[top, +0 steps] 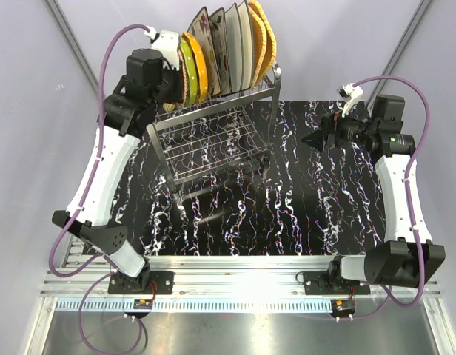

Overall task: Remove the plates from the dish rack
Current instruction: Grab a plate with the left arm

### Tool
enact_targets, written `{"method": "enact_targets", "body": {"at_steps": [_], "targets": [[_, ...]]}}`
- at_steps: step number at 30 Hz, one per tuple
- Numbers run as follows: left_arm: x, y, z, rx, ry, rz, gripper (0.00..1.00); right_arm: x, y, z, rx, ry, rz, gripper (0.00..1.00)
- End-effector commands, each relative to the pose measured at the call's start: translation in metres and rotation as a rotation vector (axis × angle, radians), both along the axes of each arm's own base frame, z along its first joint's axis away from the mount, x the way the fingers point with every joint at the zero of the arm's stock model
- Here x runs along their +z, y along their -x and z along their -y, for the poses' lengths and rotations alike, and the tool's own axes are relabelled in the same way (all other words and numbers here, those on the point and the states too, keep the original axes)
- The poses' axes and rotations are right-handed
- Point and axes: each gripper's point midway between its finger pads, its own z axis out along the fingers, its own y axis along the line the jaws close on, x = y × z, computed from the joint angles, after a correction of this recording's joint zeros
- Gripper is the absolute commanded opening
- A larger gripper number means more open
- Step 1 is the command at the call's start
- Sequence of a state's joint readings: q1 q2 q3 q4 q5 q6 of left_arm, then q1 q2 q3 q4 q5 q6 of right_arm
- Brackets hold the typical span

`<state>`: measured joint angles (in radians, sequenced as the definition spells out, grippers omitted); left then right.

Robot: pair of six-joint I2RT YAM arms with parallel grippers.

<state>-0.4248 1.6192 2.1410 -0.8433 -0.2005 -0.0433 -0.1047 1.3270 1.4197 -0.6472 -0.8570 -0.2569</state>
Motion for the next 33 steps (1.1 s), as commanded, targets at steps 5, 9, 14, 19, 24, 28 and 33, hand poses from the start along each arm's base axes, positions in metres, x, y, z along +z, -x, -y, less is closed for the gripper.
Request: {"method": "enact_targets", "body": {"at_steps": [5,9,14,19,24,28,33], "targets": [[-0.009,-0.022,-0.005,0.045,-0.086,0.045,0.26,0.013,-0.001,-0.001,0.006,0.005,0.056,1.00],[0.001,-0.024,-0.005,0.058,-0.102,0.092,0.14,0.012,0.000,-0.001,0.004,0.006,0.055,1.00],[0.018,-0.019,-0.006,0.065,-0.081,0.159,0.00,0.013,0.000,-0.001,0.003,0.004,0.053,1.00],[0.042,-0.009,-0.008,0.064,-0.017,0.219,0.00,0.015,-0.001,-0.001,0.002,0.003,0.060,1.00],[0.067,0.001,-0.010,0.074,0.062,0.286,0.00,0.015,-0.001,-0.002,0.003,-0.005,0.052,1.00],[0.083,0.008,-0.013,0.084,0.120,0.328,0.00,0.017,-0.001,-0.003,0.005,-0.009,0.053,1.00],[0.096,0.016,-0.019,0.104,0.162,0.364,0.00,0.019,-0.001,-0.003,0.007,-0.010,0.061,1.00]]}}
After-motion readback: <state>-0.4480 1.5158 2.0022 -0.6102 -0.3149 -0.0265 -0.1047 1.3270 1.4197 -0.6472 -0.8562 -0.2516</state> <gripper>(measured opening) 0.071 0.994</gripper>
